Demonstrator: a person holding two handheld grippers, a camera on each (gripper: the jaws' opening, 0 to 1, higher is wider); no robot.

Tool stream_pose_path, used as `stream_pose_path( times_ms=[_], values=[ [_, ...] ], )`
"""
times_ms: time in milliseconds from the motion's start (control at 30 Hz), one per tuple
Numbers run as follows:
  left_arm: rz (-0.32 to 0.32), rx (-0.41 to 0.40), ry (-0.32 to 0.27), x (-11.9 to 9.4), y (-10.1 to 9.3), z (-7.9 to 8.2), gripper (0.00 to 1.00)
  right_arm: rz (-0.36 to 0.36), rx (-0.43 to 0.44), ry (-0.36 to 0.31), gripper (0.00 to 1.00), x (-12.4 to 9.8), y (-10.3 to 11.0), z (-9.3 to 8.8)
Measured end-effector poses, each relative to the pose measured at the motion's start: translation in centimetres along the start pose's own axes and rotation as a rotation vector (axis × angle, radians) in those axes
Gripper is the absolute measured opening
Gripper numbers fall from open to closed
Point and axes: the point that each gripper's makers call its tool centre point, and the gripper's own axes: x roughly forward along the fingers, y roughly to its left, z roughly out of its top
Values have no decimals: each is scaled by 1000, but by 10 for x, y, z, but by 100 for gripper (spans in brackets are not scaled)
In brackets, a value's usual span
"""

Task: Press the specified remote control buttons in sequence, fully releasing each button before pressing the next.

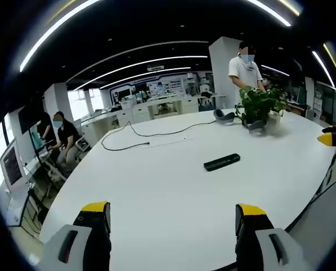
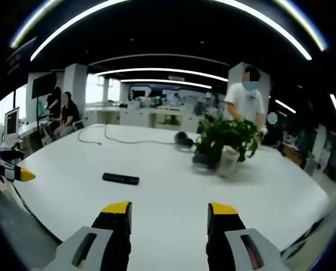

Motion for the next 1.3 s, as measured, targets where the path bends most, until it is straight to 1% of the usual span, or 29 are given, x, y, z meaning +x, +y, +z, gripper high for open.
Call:
stream_pose_path(
  times_ms=[367, 733, 867, 967, 1067, 1300],
  values=[
    [5, 18, 8, 0, -1, -1, 95, 3, 6, 1, 51, 1, 0, 0],
    [6, 16, 6, 0, -1, -1, 95, 3, 5, 2, 50, 0, 0, 0],
    [-1, 10, 1, -1, -1, 1, 95, 3, 10, -2, 50, 0, 0, 0],
    [-14, -15, -11, -1, -1, 3, 96, 4, 10, -3, 50, 0, 0, 0],
    [-17, -19, -8, 0, -2, 3, 96, 3, 11, -2, 50, 0, 0, 0],
    [-33, 6, -7, 1, -6, 5, 96, 1, 18, -7, 50, -1, -1, 1]
  ],
)
